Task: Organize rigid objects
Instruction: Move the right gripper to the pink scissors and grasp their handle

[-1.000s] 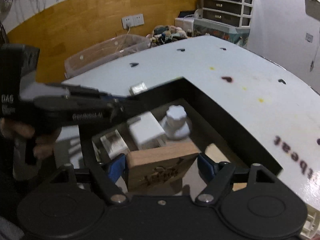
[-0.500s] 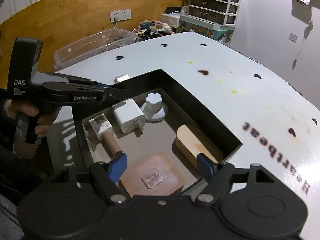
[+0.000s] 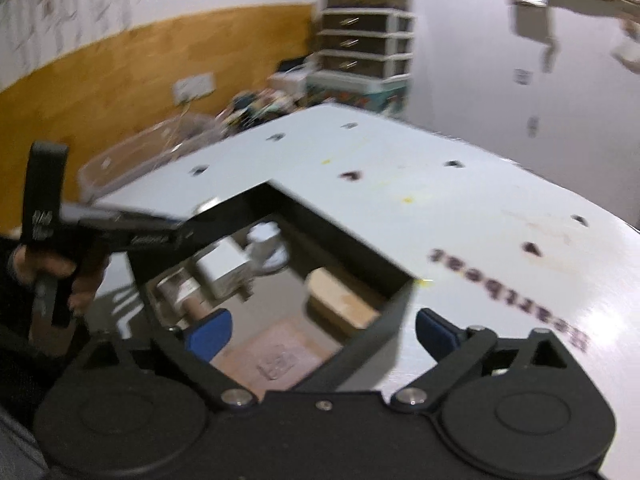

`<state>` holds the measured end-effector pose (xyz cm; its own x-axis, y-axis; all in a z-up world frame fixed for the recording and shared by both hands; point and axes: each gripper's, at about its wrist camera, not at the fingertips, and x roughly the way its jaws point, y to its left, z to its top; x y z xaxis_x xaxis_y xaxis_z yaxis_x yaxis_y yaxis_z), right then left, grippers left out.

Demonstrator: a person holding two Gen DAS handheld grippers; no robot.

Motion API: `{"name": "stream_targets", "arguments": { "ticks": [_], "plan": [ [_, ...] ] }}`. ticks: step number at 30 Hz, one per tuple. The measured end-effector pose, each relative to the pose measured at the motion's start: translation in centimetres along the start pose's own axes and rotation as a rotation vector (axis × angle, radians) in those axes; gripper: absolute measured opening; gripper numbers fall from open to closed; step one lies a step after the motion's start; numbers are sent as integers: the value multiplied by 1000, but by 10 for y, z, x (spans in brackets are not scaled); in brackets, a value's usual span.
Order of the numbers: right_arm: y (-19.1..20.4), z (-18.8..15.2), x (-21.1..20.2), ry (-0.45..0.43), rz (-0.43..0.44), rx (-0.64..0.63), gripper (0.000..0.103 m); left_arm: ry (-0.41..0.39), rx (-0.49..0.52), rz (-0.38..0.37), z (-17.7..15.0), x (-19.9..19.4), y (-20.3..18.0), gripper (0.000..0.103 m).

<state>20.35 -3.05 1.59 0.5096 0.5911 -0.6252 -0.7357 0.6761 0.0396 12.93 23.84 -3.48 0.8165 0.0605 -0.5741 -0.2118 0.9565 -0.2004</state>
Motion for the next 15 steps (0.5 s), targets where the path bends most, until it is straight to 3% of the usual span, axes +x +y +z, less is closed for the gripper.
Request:
{"name": "stream_targets", "arguments": {
  "ticks": [9,15],
  "plan": [
    [-45,-39,-17,-35,-322,197,103,3,2,7,1,-1,-3,8],
    [-74,-75,-22,-11,-441,354,103,9,7,13,1,0,-3,8]
  ]
}}
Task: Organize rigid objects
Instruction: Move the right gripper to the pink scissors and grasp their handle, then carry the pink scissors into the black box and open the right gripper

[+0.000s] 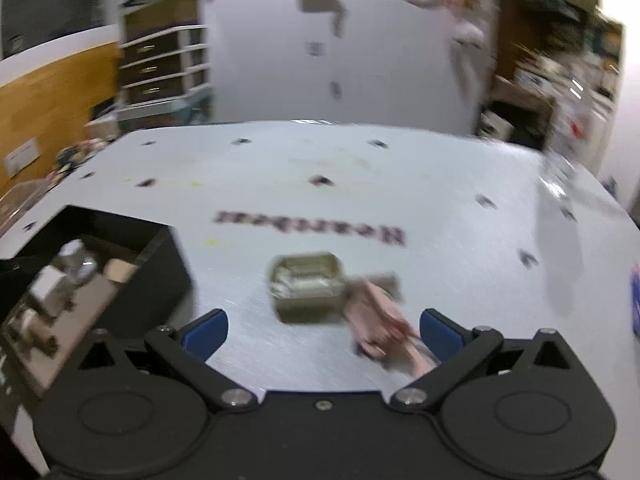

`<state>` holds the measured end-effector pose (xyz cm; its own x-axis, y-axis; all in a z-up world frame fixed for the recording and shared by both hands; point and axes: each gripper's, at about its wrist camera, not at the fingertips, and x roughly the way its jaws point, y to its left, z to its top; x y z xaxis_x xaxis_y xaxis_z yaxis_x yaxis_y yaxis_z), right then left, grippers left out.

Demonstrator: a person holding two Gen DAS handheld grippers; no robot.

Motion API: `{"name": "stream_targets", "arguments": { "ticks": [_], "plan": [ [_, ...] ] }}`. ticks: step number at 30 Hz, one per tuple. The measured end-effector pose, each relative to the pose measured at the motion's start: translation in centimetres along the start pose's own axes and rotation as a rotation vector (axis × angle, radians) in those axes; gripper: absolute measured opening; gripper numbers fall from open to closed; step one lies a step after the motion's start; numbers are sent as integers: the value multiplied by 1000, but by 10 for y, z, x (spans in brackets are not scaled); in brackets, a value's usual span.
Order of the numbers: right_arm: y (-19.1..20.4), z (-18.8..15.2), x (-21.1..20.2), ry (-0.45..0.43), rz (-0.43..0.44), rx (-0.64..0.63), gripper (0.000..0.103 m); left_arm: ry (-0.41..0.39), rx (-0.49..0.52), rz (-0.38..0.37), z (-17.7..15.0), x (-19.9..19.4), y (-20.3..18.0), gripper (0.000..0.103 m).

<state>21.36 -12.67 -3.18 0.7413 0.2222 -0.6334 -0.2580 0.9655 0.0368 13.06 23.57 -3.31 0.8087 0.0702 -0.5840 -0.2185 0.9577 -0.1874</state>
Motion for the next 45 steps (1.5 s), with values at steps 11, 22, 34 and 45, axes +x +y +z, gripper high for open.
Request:
{"name": "stream_targets", "arguments": {
  "ticks": [11,22,34,45],
  "plan": [
    [-36,-29,11,4,-156,162,103,10,0,6,0,1,0,8],
    [-42,-16,34,-52,-181,131,88,15,1,8,0,3,0,8],
    [-18,-13,52,-43,-105,17,47,20,6,19,1,7,-1,8],
    [-18,-14,37,-80,-51,-1,29,30,18,37,4,6,-4,8]
  ]
}}
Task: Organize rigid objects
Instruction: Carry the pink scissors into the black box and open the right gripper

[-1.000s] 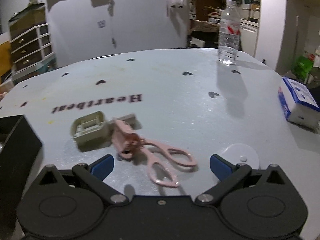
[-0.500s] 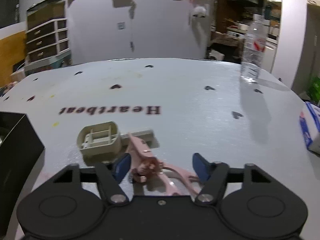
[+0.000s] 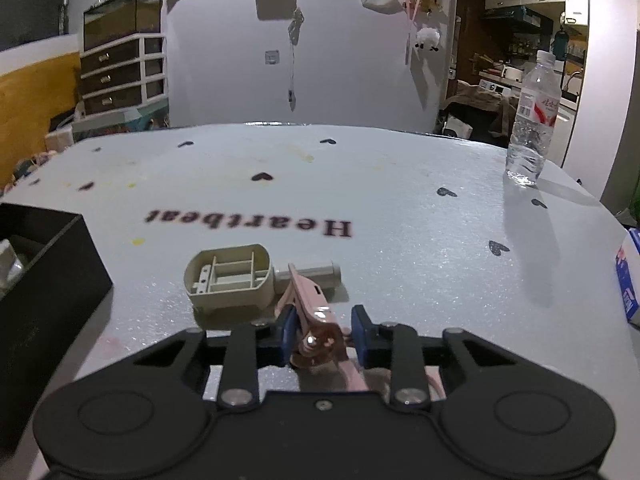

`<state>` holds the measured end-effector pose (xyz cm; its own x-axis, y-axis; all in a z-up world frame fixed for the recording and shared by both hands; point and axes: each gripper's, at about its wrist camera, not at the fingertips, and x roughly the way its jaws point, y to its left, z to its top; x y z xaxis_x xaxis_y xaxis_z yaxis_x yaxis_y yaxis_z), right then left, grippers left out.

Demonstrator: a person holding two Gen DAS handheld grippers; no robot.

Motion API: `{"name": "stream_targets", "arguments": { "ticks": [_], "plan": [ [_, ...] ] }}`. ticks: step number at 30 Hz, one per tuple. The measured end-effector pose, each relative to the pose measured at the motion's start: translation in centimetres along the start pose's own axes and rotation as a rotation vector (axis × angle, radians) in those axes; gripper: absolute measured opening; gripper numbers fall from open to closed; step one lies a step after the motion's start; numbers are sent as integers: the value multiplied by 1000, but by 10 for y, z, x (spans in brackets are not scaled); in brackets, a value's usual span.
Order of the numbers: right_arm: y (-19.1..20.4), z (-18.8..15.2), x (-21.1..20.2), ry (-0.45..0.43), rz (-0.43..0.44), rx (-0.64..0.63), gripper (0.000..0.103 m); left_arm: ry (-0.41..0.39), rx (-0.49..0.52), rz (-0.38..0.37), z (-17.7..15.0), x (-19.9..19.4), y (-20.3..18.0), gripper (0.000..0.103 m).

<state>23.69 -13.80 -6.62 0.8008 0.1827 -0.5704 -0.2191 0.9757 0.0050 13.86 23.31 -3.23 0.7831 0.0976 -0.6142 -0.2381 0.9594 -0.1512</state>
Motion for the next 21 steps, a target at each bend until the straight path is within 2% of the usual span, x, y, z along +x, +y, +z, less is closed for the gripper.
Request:
{"name": "stream_targets", "arguments": {
  "ticks": [2,4,11,15,21],
  "plan": [
    [-1,3,-8,-17,25,3,28,0,-2,1,0,0,-1,8],
    [-1,7,-16,-42,40,-1,16,-2,-4,2,0,-1,-1,8],
    [10,25,-38,-110,119,-17,16,-1,-4,-1,-1,-1,-1,8],
    [25,38,-51,-151,257,-40,16,-2,-5,-2,-1,-1,-1,8],
    [53,63,-62,-160,519,-48,16,-2,-5,-2,-1,-1,-1,8]
  ]
}}
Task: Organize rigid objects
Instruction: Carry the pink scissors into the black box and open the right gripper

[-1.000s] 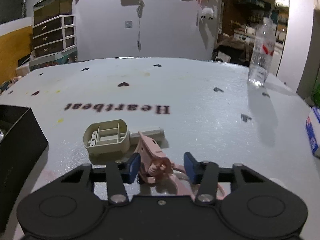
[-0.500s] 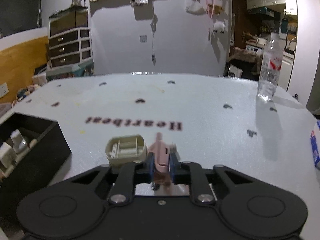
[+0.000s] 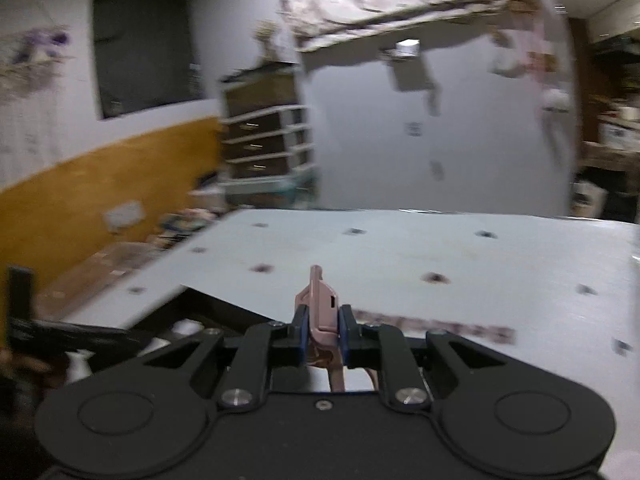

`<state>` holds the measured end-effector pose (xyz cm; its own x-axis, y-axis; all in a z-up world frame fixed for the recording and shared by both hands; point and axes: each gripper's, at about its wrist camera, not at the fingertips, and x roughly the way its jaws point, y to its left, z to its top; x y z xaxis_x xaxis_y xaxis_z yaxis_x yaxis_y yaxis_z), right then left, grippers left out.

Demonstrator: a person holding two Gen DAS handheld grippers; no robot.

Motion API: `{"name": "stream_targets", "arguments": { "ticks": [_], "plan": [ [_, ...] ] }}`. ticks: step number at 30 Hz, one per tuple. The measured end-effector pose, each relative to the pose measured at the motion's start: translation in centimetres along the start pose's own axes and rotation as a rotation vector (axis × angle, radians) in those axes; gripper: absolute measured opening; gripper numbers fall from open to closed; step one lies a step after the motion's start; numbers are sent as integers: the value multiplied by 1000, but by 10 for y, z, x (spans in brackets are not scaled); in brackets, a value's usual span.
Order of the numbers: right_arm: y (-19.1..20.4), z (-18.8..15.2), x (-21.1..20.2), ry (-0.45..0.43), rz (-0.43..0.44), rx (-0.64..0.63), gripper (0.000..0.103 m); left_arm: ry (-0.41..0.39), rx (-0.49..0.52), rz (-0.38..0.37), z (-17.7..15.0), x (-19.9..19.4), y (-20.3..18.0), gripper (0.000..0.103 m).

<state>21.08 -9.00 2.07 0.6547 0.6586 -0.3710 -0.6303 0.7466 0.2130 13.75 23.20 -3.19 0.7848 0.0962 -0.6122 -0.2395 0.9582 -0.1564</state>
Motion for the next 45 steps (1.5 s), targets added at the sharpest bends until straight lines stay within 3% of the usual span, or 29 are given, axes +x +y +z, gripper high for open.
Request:
{"name": "stream_targets", "arguments": {
  "ticks": [6,10,14,17,21,23,29,35,38,40,45],
  "plan": [
    [36,22,31,53,206,25,16,-1,-4,-1,0,0,0,8],
    [53,27,68,148,258,144,16,-1,-8,-2,1,0,0,8],
    [59,14,108,268,215,275,16,1,-10,-7,2,0,-1,8],
    [63,3,129,323,130,328,16,2,-9,-11,2,0,-1,8],
    [70,-5,146,352,24,312,16,2,-12,-18,2,1,1,8],
    [74,-6,150,376,-16,291,22,1,-15,-21,2,1,1,8],
    [73,-9,147,376,-4,266,31,0,-16,-22,2,1,2,8],
    [75,-5,142,360,5,240,50,0,-17,-18,2,2,2,8],
    [77,-4,136,339,15,213,65,0,-19,-14,2,2,1,8],
    [78,-2,131,315,32,189,83,-1,-21,-12,2,1,2,8],
    [86,1,114,243,43,87,102,-1,-23,-5,1,1,1,8]
  ]
}}
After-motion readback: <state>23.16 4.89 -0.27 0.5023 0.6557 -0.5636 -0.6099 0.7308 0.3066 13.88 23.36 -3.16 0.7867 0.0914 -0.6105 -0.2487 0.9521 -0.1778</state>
